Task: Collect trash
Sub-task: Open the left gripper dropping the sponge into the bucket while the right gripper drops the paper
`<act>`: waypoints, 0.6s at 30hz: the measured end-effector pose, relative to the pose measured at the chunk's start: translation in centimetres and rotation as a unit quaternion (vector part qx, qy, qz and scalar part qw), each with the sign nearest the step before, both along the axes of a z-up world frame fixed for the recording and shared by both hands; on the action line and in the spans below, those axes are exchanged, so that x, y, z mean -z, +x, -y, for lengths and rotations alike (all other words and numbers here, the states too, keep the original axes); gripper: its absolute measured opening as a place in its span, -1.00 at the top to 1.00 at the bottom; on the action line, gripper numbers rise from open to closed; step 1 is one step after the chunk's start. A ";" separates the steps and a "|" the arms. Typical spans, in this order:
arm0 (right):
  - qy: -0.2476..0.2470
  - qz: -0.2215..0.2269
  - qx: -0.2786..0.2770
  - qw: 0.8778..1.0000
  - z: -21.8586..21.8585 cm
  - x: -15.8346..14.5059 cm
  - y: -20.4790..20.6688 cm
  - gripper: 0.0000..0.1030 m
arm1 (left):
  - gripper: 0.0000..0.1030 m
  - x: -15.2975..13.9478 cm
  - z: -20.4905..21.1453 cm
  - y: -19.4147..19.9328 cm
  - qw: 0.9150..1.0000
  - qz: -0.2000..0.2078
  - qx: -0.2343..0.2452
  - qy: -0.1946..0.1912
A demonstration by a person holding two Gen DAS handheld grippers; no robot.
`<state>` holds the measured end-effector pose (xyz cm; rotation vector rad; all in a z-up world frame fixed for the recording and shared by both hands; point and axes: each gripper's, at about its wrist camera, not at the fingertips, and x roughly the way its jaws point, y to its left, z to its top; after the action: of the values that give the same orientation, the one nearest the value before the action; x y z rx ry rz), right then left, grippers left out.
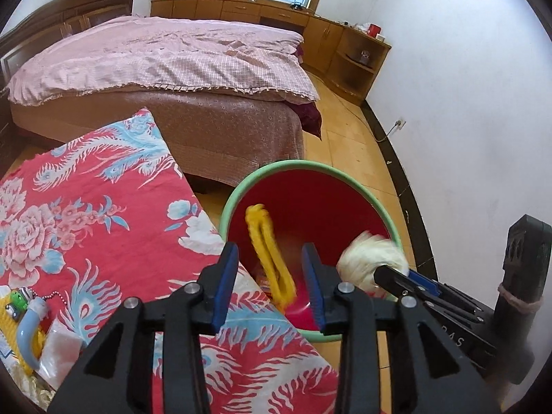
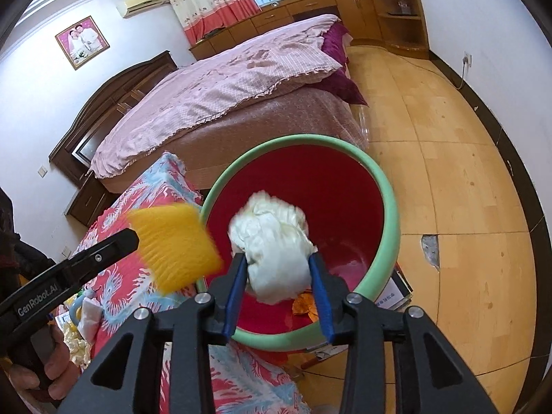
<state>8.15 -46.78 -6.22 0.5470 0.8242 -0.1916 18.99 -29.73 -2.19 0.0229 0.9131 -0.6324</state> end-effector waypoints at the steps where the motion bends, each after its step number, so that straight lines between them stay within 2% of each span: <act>1: 0.000 0.001 -0.001 1.000 0.0 0.0 0.0 0.15 | 0.27 0.0 0.0 0.0 1.000 -0.001 -0.001 0.000; 9: -0.003 0.009 0.001 1.000 -0.1 -0.4 -0.4 -0.07 | 0.26 -0.1 -0.8 0.0 1.000 -0.002 -0.016 0.004; 18: -0.005 0.019 0.003 1.000 -1.0 -1.6 -1.6 -0.20 | 0.26 -1.3 -3.0 -1.4 0.999 0.001 -0.034 0.001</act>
<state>6.54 -45.74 -4.61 0.5418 0.7838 -0.1894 17.61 -26.71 -0.90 -0.0058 0.9090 -0.5681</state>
